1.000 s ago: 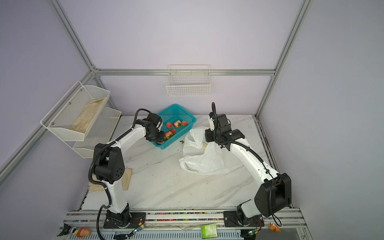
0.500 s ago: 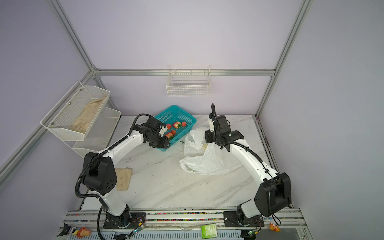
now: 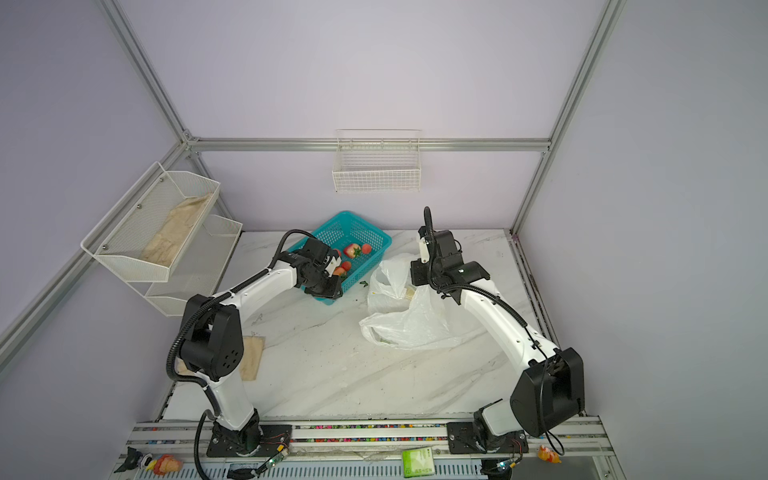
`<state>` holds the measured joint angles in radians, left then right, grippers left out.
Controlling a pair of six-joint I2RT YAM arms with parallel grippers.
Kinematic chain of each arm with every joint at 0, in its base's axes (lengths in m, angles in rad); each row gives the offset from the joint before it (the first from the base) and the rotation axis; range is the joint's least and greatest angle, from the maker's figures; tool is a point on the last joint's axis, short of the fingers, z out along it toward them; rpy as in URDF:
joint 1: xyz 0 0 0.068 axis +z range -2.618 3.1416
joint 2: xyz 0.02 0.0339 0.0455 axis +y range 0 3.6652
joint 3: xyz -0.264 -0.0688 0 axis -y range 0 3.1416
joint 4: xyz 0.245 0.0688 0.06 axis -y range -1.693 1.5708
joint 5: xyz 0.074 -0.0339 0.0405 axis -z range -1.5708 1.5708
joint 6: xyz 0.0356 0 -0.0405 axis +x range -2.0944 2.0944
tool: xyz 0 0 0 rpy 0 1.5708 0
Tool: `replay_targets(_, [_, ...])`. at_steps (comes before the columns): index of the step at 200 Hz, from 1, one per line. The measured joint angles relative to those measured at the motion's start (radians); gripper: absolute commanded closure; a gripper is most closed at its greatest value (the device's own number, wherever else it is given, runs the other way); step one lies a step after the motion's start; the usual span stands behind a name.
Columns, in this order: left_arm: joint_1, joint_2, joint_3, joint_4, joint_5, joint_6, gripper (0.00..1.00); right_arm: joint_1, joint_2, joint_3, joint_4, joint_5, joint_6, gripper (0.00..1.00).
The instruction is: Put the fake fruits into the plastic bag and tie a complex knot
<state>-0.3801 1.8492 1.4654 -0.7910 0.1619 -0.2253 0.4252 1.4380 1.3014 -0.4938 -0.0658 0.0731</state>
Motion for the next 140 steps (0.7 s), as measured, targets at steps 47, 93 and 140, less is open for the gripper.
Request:
replay_targets(47, [-0.061,-0.077,-0.096,0.019,0.047,-0.045,0.6,0.0,-0.014,-0.006,0.003,0.022,0.0,1.0])
replay_targets(93, [-0.092,-0.15,-0.127,0.027,0.132,-0.089,0.32,0.0,-0.014,-0.006,0.003,0.025,0.0,1.0])
replay_targets(140, [-0.034,-0.177,-0.104,0.051,-0.099,-0.092,0.24,0.0,-0.021,-0.027,0.024,0.029,0.002,1.0])
